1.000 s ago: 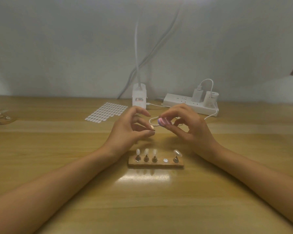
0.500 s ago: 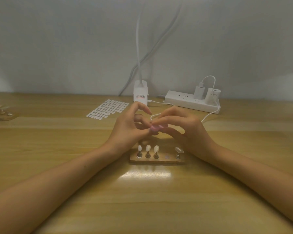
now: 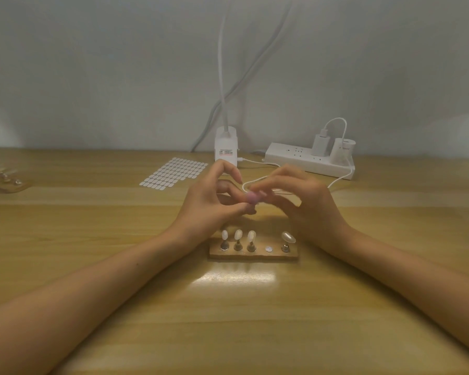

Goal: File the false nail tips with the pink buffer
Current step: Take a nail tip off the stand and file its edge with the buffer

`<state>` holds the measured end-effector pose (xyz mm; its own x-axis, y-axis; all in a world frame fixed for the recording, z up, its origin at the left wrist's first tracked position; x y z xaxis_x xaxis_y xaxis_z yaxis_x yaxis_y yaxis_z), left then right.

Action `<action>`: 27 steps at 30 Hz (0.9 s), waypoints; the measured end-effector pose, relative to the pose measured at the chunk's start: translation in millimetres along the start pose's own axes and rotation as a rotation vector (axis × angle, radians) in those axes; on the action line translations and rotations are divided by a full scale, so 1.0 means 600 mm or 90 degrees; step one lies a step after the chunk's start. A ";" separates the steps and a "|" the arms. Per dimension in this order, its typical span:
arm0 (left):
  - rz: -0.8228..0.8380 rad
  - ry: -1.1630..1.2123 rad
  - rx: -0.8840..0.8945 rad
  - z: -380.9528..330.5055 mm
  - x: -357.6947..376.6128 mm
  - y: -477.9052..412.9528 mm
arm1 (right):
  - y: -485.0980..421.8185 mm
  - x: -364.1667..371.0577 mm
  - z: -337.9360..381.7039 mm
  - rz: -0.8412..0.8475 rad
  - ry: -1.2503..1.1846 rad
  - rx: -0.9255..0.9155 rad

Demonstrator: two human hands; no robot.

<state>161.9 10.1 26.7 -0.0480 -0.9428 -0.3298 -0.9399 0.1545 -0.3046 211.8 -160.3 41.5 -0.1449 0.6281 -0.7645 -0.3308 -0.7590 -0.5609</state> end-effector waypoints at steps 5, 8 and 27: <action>0.001 0.002 0.007 -0.003 0.001 0.000 | 0.000 0.001 0.003 0.012 0.014 -0.006; 0.002 0.002 0.009 -0.004 0.001 0.001 | 0.001 -0.003 -0.001 -0.010 0.000 0.022; 0.010 0.022 0.014 -0.002 0.002 -0.001 | 0.001 -0.004 0.000 -0.020 0.009 -0.020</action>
<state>161.7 8.6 27.7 -0.0751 -0.9497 -0.3040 -0.9312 0.1758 -0.3194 211.9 -162.1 42.9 -0.1220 0.6500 -0.7501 -0.3062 -0.7435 -0.5945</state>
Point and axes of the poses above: each hand's wrist, its own y-axis away from the middle knuckle, its own x-axis out of the palm, z = x × y, the point moved 4 cm from there along -y, towards the middle knuckle, and after that the axes turned 13 degrees about z, right-handed, at the moved point
